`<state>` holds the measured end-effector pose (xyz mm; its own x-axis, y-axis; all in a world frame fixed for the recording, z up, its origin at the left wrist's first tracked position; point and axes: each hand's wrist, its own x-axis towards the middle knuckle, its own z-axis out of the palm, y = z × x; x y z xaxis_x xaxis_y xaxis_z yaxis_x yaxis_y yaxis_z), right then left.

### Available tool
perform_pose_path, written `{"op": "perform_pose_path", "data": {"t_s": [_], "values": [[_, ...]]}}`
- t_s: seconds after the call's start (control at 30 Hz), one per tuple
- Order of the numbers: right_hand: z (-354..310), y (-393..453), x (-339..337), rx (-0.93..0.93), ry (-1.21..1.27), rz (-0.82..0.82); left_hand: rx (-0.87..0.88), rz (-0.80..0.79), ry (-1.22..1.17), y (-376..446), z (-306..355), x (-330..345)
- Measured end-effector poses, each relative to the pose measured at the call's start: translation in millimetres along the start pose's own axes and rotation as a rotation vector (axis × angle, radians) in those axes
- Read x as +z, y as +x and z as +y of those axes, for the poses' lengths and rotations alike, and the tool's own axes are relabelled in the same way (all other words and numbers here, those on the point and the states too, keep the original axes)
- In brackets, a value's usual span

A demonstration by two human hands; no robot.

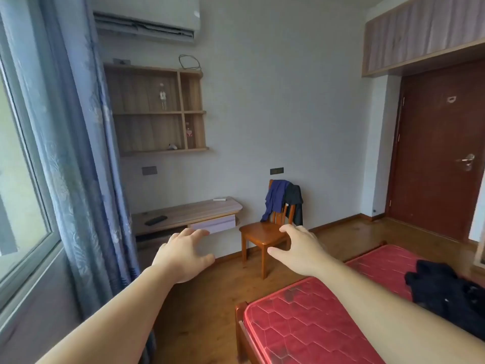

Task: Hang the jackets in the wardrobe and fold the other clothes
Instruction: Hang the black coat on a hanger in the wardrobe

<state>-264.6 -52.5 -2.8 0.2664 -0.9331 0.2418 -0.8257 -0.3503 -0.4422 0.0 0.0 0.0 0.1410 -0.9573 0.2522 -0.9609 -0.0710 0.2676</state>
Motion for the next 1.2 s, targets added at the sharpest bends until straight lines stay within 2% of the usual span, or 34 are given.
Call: {"op": "perform_pose_path", "data": {"t_s": [0.17, 0.43, 0.57, 0.93, 1.2], "values": [[-16.9, 56.6, 44.1, 0.040, -0.041, -0.047, -0.010, -0.058, 0.010, 51.0, -48.7, 21.3], [-67.3, 185.7, 125.3, 0.123, -0.141, -0.051, 0.019, -0.114, -0.046, 182.1, -163.5, 42.9], [-83.2, 239.2, 150.5, 0.156, -0.189, -0.054, 0.051, -0.130, -0.055, 241.5, -200.7, 51.8], [-56.8, 406.8, 220.2, 0.252, -0.173, -0.056, 0.180, -0.221, -0.078, 412.0, -229.3, 117.0], [-9.9, 565.5, 257.2, 0.347, -0.080, 0.019, 0.257, -0.259, 0.051, 598.9, -236.6, 159.4]]}}
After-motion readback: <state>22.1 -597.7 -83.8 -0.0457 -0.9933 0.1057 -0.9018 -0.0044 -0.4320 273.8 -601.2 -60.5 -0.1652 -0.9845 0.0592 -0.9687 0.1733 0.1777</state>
